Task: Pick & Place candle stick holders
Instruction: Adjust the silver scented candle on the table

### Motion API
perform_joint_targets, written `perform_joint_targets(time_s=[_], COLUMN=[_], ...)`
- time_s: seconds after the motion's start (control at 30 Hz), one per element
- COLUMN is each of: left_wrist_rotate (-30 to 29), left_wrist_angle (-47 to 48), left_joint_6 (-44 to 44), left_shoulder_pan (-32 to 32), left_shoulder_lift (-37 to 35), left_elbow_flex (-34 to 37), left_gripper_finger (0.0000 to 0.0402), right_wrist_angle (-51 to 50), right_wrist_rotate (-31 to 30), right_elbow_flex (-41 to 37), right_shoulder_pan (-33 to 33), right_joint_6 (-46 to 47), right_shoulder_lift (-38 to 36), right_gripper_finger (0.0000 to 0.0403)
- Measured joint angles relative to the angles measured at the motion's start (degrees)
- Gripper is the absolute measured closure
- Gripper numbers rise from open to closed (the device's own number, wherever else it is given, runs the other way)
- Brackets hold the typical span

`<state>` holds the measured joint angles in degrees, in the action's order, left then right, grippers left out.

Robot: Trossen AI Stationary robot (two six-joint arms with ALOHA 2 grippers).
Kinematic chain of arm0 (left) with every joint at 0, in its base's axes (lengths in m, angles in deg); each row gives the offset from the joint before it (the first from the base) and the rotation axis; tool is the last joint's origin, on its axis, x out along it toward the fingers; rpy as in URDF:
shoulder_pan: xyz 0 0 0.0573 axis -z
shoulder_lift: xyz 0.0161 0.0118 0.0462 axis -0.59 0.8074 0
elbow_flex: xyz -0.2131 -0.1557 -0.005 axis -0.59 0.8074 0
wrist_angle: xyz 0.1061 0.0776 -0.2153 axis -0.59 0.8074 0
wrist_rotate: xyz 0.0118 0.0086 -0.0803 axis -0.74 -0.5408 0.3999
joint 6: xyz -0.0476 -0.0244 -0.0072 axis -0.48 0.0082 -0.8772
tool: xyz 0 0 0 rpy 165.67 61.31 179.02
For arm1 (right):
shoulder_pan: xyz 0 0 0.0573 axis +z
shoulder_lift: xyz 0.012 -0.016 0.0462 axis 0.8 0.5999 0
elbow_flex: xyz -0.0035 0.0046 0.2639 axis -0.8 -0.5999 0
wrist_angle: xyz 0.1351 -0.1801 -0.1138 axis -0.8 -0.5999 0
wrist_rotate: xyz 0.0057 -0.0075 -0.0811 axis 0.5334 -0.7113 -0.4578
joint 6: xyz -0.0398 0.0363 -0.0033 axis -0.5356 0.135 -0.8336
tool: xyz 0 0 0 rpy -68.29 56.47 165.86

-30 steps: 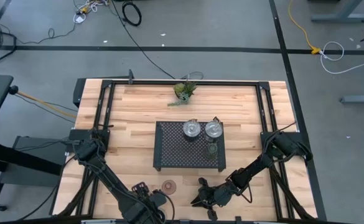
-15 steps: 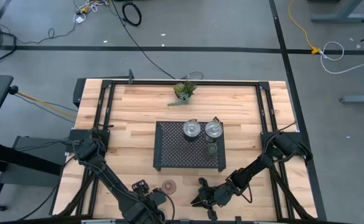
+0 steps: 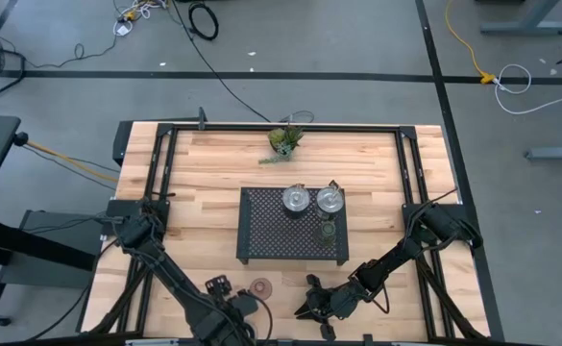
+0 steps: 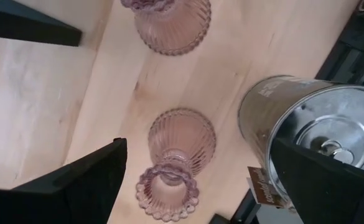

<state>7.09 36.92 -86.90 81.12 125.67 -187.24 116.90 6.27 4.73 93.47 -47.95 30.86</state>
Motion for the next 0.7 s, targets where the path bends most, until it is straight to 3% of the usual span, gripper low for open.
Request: perform_joint_targets(time_s=[0.3,0.7], left_wrist_rotate=[-0.7,-2.6], left_wrist_angle=[0.4,8.2], left_joint_6=[0.8,-1.0], left_shoulder_pan=[-0.2,-1.3], left_shoulder_lift=[0.0,0.0], left_elbow_flex=[0.0,0.0], left_gripper_finger=[0.0005,0.0005], right_wrist_angle=[0.0,0.0], right_wrist_rotate=[0.0,0.0], right_elbow_flex=[0.0,0.0], right_shoulder_pan=[0.0,0.0], right_joint_6=[0.0,0.0], right_shoulder_lift=[0.0,0.0], right_gripper_finger=[0.0356,0.0356])
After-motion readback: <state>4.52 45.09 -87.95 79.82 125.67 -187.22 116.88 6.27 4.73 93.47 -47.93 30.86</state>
